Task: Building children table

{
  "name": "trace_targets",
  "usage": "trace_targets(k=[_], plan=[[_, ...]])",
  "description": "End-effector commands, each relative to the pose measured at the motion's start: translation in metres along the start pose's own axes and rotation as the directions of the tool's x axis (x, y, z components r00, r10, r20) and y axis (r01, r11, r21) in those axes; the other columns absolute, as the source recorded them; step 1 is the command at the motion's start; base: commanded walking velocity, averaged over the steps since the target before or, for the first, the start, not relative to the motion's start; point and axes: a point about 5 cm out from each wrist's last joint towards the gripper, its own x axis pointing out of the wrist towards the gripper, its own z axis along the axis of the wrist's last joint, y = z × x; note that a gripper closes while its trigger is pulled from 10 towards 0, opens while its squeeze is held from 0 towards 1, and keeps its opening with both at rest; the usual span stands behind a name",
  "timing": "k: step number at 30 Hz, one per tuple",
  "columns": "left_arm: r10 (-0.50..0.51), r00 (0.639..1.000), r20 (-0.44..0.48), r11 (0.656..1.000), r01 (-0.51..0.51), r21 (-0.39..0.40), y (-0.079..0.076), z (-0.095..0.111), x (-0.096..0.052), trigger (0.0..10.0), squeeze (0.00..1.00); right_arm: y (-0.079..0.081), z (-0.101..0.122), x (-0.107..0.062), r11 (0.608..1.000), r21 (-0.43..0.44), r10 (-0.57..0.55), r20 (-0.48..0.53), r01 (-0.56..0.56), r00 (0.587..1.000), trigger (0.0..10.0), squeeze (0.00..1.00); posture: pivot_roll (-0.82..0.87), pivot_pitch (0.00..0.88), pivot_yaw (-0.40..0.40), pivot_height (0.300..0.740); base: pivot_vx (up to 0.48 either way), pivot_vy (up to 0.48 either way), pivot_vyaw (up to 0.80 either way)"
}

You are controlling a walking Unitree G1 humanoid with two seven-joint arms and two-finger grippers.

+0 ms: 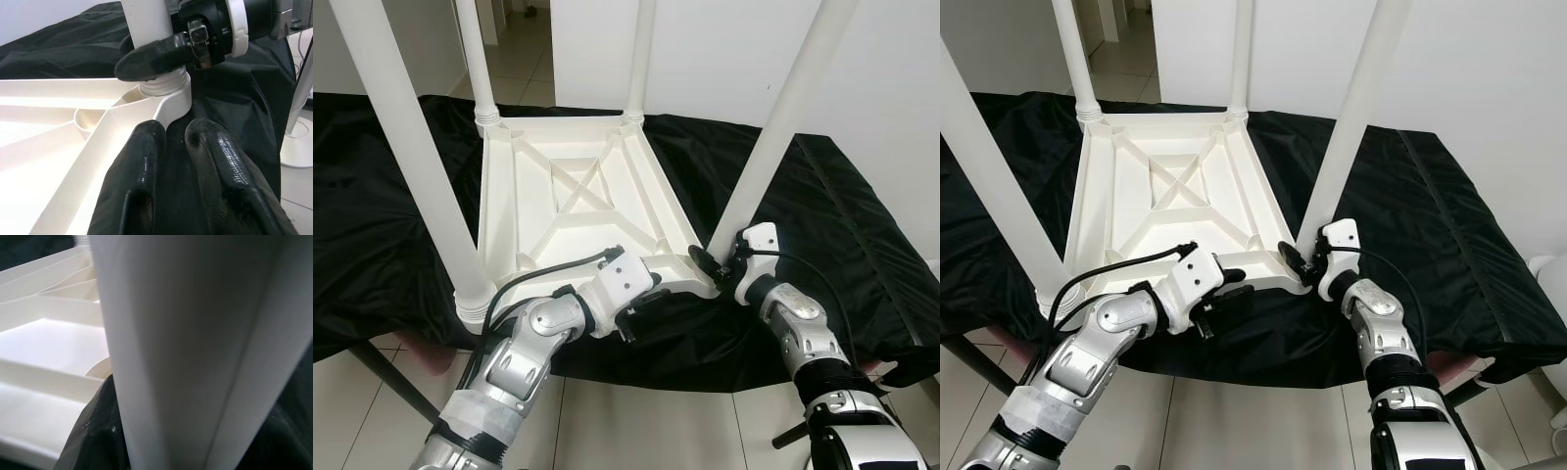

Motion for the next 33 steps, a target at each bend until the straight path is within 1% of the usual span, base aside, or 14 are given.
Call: trace_targets(k=[1,4,5,9,10,12,13,18,19,20,23,26,29,33], plan=[[0.027,1.000,0.002,0.999,-0.027,-0.018,-0.001,-0.001,0.000,10.0,0.00,0.001,-0.001,-0.002,0.999,0.012,-0.036,-0.001,0.036,0.999,10.0,0.00,0.06,0.032,-0.060,0.740,0.000,0.000,0.00],[0.016,1.000,0.004,0.999,-0.016,-0.041,-0.002,-0.001,0.000,10.0,0.00,0.003,-0.001,-0.002,0.999,0.012,-0.042,0.006,0.042,0.999,10.0,0.00,0.05,0.034,-0.059,0.740,0.000,0.000,0.00],[0.008,1.000,0.009,0.998,-0.007,-0.068,-0.002,-0.001,-0.001,10.0,1.00,0.005,0.000,-0.002,0.998,0.015,-0.057,0.017,0.057,0.998,10.0,0.00,0.05,0.034,-0.057,0.740,0.000,0.000,0.00],[-0.004,1.000,0.014,0.997,0.005,-0.078,-0.003,-0.001,-0.001,10.0,1.00,0.008,0.000,-0.003,0.996,0.026,-0.087,0.027,0.086,0.996,10.0,0.00,0.05,0.033,-0.055,0.740,0.000,0.000,0.00],[0.002,1.000,-0.002,0.999,-0.002,-0.047,-0.003,-0.001,0.000,10.0,0.77,0.014,-0.001,-0.005,0.985,0.056,-0.165,0.044,0.162,0.985,10.0,0.00,0.05,0.031,-0.053,0.740,0.000,0.000,0.00],[0.003,1.000,-0.006,0.999,-0.003,-0.035,-0.003,-0.001,0.000,10.0,0.77,0.015,-0.001,-0.005,0.981,0.065,-0.187,0.046,0.184,0.981,10.0,0.00,0.05,0.031,-0.053,0.740,0.000,0.000,0.00],[0.005,1.000,-0.007,1.000,-0.005,-0.027,-0.003,-0.001,0.001,10.0,0.00,0.019,-0.002,-0.006,0.972,0.080,-0.225,0.047,0.220,0.973,10.0,0.00,0.05,0.029,-0.051,0.740,0.000,0.000,0.00],[0.006,1.000,-0.006,1.000,-0.007,-0.017,-0.002,-0.001,0.001,10.0,0.00,0.030,-0.004,-0.008,0.944,0.108,-0.316,0.040,0.310,0.948,10.0,0.00,0.04,0.028,-0.050,0.740,0.000,0.000,0.00],[0.010,1.000,-0.006,1.000,-0.010,-0.014,-0.002,-0.001,0.001,10.0,0.00,0.044,-0.006,-0.009,0.922,0.118,-0.375,0.035,0.369,0.926,10.0,0.00,0.04,0.026,-0.053,0.740,0.000,0.000,0.00],[0.013,1.000,-0.005,1.000,-0.013,-0.010,-0.002,0.000,0.002,10.0,0.00,0.050,-0.006,-0.009,0.912,0.131,-0.396,0.037,0.388,0.918,10.0,0.00,0.04,0.026,-0.053,0.740,0.000,0.000,0.00],[0.014,1.000,-0.004,1.000,-0.014,-0.008,-0.002,0.000,0.002,10.0,0.00,0.054,-0.006,-0.009,0.906,0.138,-0.409,0.037,0.401,0.912,10.0,0.00,0.04,0.026,-0.053,0.740,0.000,0.000,0.00],[0.020,1.000,-0.004,1.000,-0.020,-0.004,-0.002,0.000,0.002,10.0,0.00,0.069,-0.006,-0.005,0.882,0.172,-0.450,0.033,0.438,0.893,10.0,0.00,0.05,0.022,-0.063,0.740,0.000,0.000,0.00],[0.024,1.000,-0.004,1.000,-0.024,-0.002,-0.002,0.000,0.002,10.0,0.00,0.075,-0.004,-0.003,0.881,0.166,-0.455,0.045,0.442,0.890,10.0,0.00,0.05,0.019,-0.061,0.740,0.000,0.000,0.00],[0.024,1.000,-0.006,1.000,-0.024,-0.004,-0.002,0.000,0.001,10.0,0.00,0.075,-0.001,-0.004,0.886,0.164,-0.449,0.061,0.434,0.892,10.0,0.00,0.05,0.017,-0.060,0.740,0.000,0.000,0.00]])
